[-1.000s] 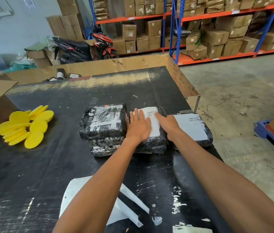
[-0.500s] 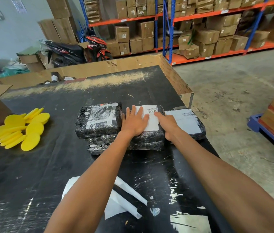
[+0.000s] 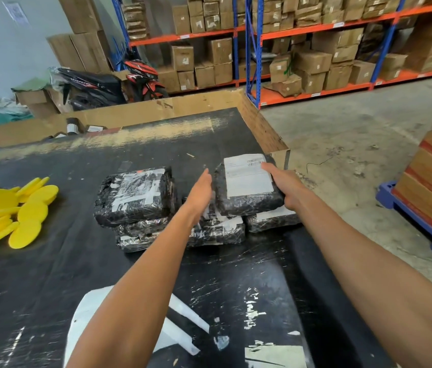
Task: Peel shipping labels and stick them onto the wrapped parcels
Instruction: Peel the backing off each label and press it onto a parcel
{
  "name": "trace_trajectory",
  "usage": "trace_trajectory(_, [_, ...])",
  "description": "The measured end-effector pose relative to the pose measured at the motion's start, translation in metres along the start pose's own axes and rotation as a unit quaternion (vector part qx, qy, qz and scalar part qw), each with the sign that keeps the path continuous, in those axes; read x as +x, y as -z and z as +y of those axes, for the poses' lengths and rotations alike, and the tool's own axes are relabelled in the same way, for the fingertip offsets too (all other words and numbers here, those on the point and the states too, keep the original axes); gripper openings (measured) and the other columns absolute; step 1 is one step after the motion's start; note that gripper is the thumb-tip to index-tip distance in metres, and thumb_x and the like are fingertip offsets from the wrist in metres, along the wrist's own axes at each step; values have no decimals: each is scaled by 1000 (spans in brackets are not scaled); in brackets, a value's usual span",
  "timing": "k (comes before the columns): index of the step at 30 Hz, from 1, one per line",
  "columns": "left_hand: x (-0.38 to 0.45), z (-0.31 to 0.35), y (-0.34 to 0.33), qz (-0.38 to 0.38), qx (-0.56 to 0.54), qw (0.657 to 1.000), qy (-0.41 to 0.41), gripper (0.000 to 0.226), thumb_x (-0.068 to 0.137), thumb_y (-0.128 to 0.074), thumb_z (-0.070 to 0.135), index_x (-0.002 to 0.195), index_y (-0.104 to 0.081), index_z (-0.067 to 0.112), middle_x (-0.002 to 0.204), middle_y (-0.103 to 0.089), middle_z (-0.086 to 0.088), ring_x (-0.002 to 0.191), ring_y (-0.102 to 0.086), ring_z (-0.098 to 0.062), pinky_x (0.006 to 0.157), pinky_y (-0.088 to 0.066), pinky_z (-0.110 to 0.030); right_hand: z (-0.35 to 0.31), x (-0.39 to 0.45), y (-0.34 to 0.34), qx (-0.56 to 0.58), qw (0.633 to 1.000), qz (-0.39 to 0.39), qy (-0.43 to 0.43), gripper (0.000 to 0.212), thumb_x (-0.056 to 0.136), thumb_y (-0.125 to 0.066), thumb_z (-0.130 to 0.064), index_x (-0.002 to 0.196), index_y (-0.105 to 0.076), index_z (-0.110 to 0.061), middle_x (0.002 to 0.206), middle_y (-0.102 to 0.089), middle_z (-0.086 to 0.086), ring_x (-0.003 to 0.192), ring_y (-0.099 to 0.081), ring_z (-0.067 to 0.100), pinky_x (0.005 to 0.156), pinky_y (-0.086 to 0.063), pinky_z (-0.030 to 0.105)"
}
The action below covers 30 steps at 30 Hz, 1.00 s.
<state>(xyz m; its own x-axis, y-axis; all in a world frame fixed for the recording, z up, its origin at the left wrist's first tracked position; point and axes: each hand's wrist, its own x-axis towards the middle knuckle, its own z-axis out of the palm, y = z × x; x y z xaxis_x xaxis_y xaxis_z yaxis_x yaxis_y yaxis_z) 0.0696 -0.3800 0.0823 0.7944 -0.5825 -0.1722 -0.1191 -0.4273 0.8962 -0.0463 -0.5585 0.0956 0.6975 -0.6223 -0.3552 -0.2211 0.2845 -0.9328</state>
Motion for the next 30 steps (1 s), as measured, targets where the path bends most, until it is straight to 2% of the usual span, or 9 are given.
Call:
trace_trajectory(2, [5, -18, -12, -25, 141, 990, -9, 54, 108, -13, 44, 160, -12, 29, 168, -12, 0, 155, -10, -26, 125, -10, -46, 0, 7, 18, -9, 1000, 8, 1, 41, 86, -76, -41, 104, -73, -5, 89, -78, 10, 79, -75, 26, 66, -62, 34])
trace_trajectory(4, [10, -35, -24, -34, 319, 947, -22, 55, 107, -11, 47, 160, -11, 32, 169, -4, -3, 155, 2, -29, 125, -1, -48, 2, 15, 34, -17, 1000, 18, -5, 49, 83, -78, -46, 106, -73, -3, 93, -79, 12, 88, -76, 30, 85, -61, 46])
trace_trajectory(7, [10, -53, -34, 0, 438, 898, -32, 56, 105, -9, 53, 159, -4, 39, 168, 8, 2, 155, 12, -24, 124, 9, -50, 6, 24, 48, -42, 999, 19, -8, 52, 85, -75, -48, 113, -70, -4, 97, -78, 11, 89, -75, 28, 81, -61, 40])
trace_trajectory(10, [8, -54, -37, 26, 450, 892, -37, 57, 104, -10, 53, 159, -3, 39, 168, 8, 3, 155, 13, -23, 123, 10, -51, 2, 33, 54, -88, 996, 8, -2, 41, 92, -69, -43, 109, -71, -6, 93, -76, 6, 82, -73, 23, 69, -57, 30])
trace_trajectory(16, [11, -60, -21, 52, 452, 891, -8, 57, 104, -12, 53, 159, -4, 40, 168, 6, 2, 155, 11, -23, 124, 9, -50, 10, 73, 55, -226, 971, 37, 73, 60, 79, -56, -61, 106, -71, -10, 106, -74, 16, 101, -70, 37, 86, -56, 45])
trace_trajectory(20, [11, -64, -19, 50, 464, 884, -17, 57, 104, -10, 55, 158, -2, 41, 168, 6, 3, 155, 11, -22, 124, 9, -50, 5, 52, 46, -262, 957, 55, 110, 43, 101, -49, -41, 116, -67, -6, 109, -69, 14, 101, -62, 33, 83, -48, 42])
trace_trajectory(24, [11, -60, -19, 38, 467, 883, -13, 57, 104, -10, 54, 158, -1, 40, 168, 8, 2, 155, 12, -22, 124, 10, -50, 7, 53, 45, -317, 942, 53, 96, 47, 106, -38, -39, 122, -62, -2, 113, -65, 16, 98, -57, 31, 77, -39, 36])
trace_trajectory(27, [9, -55, -16, 34, 457, 889, -15, 57, 105, -14, 52, 159, -6, 36, 168, 7, -1, 155, 11, -24, 124, 9, -49, 3, 48, 39, -407, 909, 55, 74, 54, 107, -30, -41, 130, -56, 0, 129, -60, 22, 116, -57, 38, 88, -42, 39])
trace_trajectory(30, [1, -53, -15, 57, 430, 899, -57, 56, 106, -20, 47, 159, -19, 30, 169, -3, -4, 156, 2, -23, 125, 4, -46, 2, 34, 28, -522, 839, 102, 118, 57, 104, -30, -45, 140, -48, -5, 141, -52, 22, 129, -49, 41, 104, -39, 47])
